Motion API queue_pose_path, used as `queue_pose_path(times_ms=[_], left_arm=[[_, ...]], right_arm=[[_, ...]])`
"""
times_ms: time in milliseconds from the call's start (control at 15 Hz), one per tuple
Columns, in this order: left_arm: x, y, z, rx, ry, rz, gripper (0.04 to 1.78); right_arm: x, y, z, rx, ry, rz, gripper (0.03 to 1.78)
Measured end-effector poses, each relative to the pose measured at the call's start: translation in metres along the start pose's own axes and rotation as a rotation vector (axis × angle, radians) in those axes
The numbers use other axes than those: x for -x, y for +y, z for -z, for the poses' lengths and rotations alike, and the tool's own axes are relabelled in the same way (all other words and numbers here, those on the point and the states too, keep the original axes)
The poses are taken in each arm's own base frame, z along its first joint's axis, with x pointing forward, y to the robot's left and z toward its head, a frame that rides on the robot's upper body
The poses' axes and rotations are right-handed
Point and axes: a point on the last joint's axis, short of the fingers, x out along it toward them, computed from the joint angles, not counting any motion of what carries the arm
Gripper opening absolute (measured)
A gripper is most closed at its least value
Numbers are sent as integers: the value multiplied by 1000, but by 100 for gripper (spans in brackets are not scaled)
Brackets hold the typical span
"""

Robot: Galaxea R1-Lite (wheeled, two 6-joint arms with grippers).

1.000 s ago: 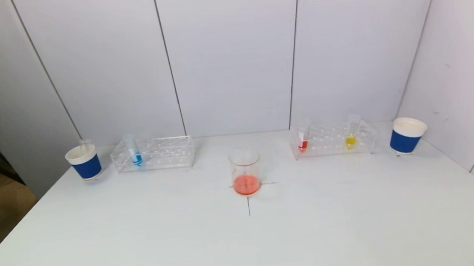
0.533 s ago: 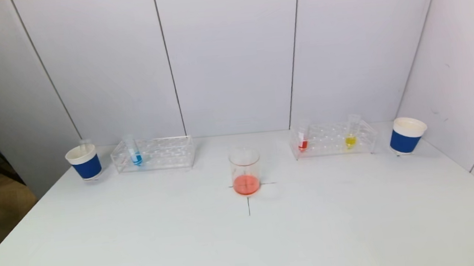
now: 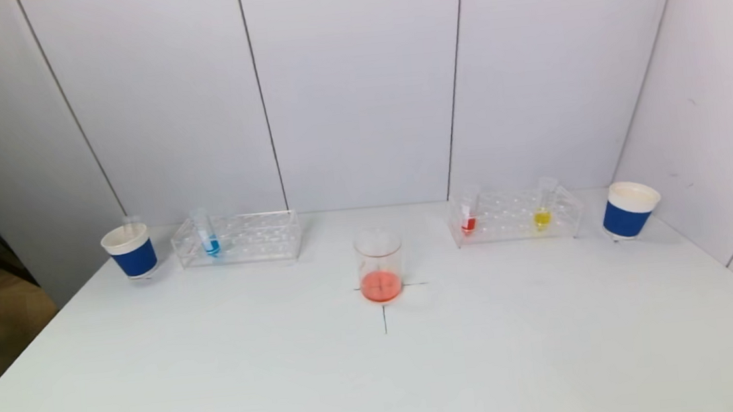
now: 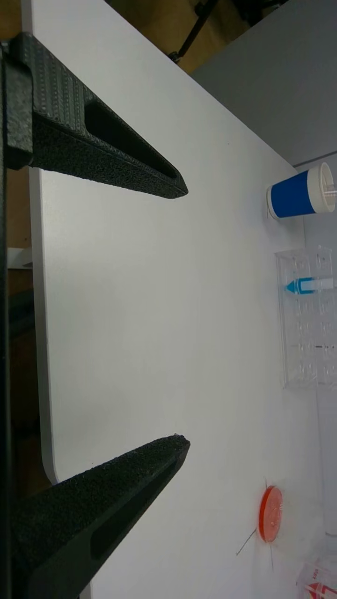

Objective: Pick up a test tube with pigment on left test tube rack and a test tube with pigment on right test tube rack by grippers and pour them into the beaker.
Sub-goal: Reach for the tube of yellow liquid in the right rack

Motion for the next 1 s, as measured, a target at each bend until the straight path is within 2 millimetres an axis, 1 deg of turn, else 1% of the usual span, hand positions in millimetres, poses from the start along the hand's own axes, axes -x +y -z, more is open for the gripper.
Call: queue_pose_path(times_ms=[200, 1000], left_arm=[[0, 0, 0, 33, -3, -21, 176], [0, 0, 0, 38, -7, -19, 176]], right_arm=[[0, 0, 0, 1, 0, 0, 177], [0, 0, 0, 0, 0, 0, 177]])
